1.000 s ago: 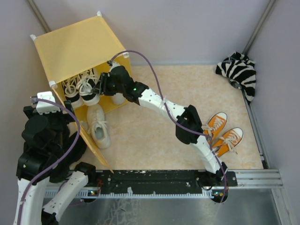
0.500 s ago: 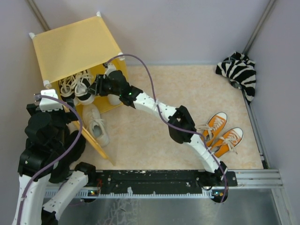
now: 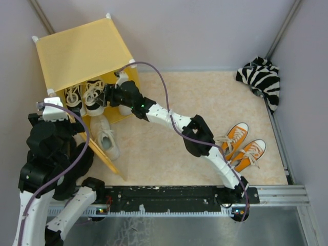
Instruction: Place and organize the shoes in the shoe cabinet
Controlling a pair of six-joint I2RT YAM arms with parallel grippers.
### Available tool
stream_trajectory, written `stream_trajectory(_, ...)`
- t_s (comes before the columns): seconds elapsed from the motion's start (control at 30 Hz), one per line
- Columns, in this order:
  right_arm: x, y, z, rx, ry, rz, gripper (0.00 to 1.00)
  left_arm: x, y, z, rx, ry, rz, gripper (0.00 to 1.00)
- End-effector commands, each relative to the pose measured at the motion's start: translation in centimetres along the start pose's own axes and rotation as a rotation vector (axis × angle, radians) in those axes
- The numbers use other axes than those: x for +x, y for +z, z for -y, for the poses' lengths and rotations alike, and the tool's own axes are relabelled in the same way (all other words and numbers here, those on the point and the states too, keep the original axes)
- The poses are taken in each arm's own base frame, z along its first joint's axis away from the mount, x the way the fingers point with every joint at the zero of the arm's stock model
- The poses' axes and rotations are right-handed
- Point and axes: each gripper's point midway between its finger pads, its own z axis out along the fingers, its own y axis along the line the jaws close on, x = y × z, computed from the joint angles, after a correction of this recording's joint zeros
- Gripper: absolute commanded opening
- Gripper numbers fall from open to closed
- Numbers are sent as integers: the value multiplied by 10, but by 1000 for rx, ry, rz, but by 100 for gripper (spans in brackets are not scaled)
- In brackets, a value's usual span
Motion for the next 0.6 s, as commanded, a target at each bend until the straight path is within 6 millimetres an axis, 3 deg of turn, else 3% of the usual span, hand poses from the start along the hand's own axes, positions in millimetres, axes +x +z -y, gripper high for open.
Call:
stream_trajectory(0.0, -42, -19, -20, -26, -19, 100, 67, -10, -9, -16, -48, 0, 19, 99)
stream_trajectory(0.13, -44, -36, -33, -7, -49, 127, 68, -5, -13, -25, -83, 30, -3, 99)
stream_trajectory(0.43, -32, -54, -33, 36, -43, 57, 68, 15, -17, -45, -193, 92, -63, 99)
stream_trajectory(0.57, -20, -62, -17, 175, -105, 10, 68, 12, -19, -51, -230, 76, -61, 99)
